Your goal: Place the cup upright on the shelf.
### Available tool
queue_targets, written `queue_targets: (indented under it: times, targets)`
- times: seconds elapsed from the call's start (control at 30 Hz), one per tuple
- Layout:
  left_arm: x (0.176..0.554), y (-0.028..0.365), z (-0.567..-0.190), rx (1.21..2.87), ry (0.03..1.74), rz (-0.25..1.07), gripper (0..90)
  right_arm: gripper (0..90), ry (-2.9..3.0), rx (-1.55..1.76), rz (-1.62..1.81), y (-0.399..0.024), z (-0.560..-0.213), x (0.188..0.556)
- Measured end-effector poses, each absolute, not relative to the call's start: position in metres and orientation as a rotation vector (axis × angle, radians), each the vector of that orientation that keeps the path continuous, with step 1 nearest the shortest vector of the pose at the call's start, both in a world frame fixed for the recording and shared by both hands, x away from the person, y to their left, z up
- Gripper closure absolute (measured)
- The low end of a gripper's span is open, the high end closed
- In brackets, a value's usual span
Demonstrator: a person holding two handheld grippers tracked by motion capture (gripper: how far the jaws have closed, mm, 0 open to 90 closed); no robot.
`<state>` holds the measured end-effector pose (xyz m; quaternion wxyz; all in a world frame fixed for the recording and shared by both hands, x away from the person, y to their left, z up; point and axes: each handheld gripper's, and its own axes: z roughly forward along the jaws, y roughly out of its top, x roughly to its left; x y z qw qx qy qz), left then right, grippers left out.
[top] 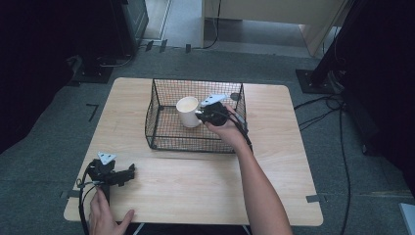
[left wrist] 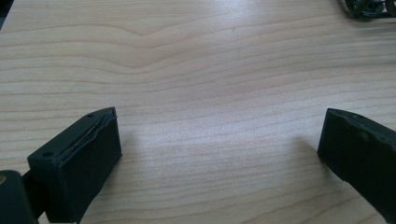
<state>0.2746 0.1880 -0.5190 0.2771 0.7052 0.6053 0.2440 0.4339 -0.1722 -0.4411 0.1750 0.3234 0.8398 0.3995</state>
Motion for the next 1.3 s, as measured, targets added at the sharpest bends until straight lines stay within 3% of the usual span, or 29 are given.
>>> queue_targets:
  times: [0.27, 0.4, 0.53, 0.57, 0.63, 0.8, 1.3]
  targets:
    - [0.275, 0.188, -0.519, 1.894, 1.625, 0.655, 0.0, 79.2, 2.415, 0.951, 1.081, -0.172, -0.446, 0.437]
    - [0.275, 0.188, -0.519, 1.893, 1.625, 0.655, 0.0, 73.9, 2.429, 0.906, 1.044, -0.166, -0.45, 0.436]
    - [0.275, 0.188, -0.519, 1.894, 1.625, 0.655, 0.0, 59.9, 2.395, 0.907, 1.063, -0.168, -0.447, 0.435]
    - [0.275, 0.188, -0.519, 1.894, 1.625, 0.655, 0.0, 43.8, 2.35, 0.884, 1.062, -0.169, -0.445, 0.434]
    - [0.275, 0.188, -0.519, 1.894, 1.626, 0.655, 0.0, 39.3, 2.33, 0.873, 1.064, -0.169, -0.444, 0.433]
    - [0.275, 0.188, -0.519, 1.894, 1.626, 0.655, 0.0, 17.6, 2.18, 0.849, 1.163, -0.172, -0.434, 0.426]
    - [0.275, 0.188, -0.519, 1.894, 1.625, 0.655, 0.0, 0.0, 1.904, 0.828, 1.35, -0.176, -0.388, 0.406]
